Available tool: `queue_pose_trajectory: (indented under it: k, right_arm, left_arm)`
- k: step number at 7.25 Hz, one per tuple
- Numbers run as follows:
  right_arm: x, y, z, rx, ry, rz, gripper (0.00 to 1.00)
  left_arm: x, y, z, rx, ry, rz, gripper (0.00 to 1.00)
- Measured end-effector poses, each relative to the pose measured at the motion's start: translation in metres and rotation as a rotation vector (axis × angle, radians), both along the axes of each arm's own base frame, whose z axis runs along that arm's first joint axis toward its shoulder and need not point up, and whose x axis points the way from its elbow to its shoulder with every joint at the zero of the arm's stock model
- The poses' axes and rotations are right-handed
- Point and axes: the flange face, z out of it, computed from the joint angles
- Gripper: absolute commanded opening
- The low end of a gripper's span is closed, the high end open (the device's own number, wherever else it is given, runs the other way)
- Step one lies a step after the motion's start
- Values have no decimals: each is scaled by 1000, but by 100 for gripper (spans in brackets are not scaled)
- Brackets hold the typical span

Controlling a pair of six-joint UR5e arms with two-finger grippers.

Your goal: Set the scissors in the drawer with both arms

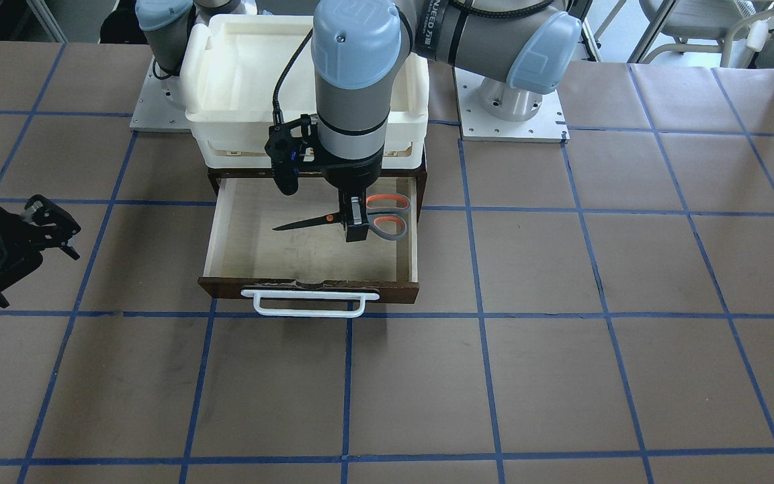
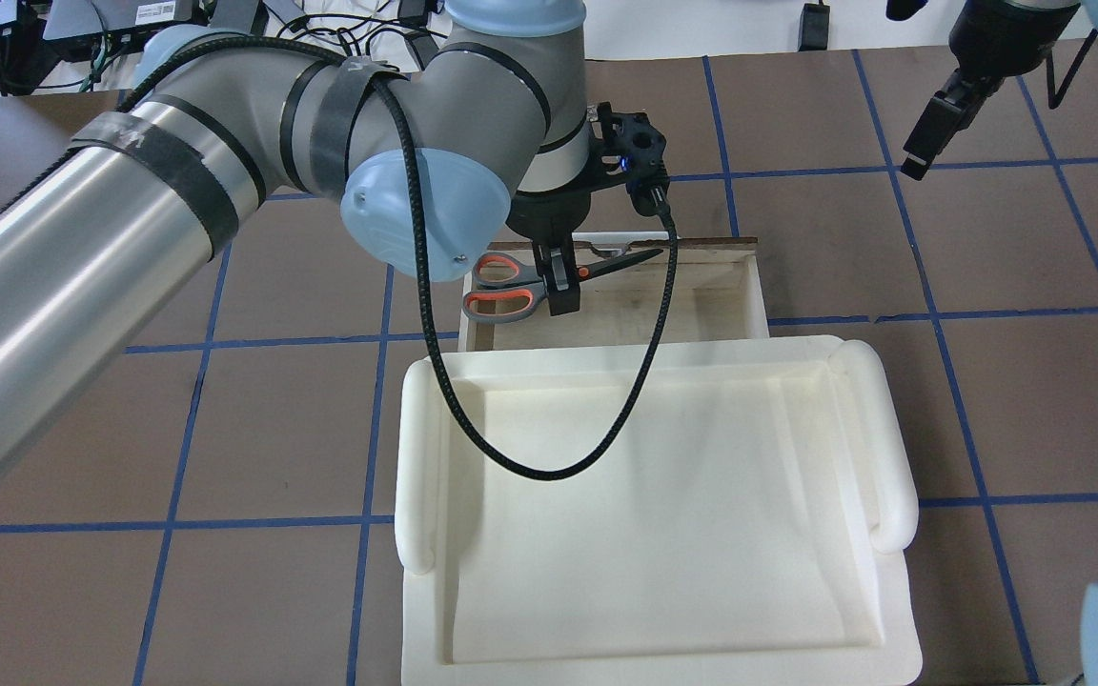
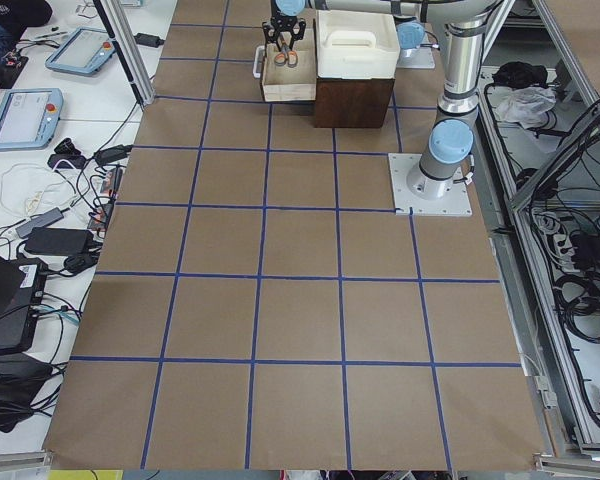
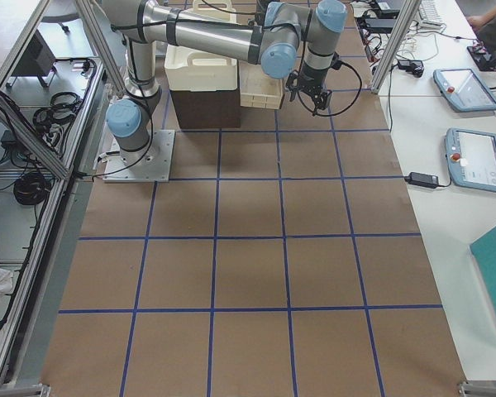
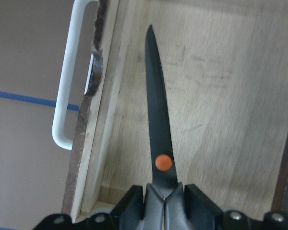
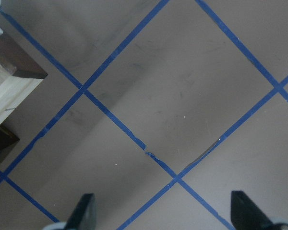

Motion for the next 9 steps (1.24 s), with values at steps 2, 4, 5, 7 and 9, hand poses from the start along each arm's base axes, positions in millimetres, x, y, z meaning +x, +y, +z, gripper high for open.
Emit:
queue_pose_trajectory:
  k: [2,4,5,7,9]
  right_arm:
    - [1,7,11,-7,13,-81,100]
    - [2,14,21,-15,14,-163,100]
    - [2,14,20,-14,14,-227,100]
    - [1,13,20,-21,19,-379,100]
    - [2,8,27,-75,27,-552,100]
  left_arm:
    - [-13,-1,-20,42,6,-16,0]
    - [-20,-4,-40,72,2,-22,0]
    - [-23,-5,-49,83,-2,-26,0]
    - [-27,-4,-60,106,3,-30,0]
    - [-33,-1,-68,123,2,-35,0]
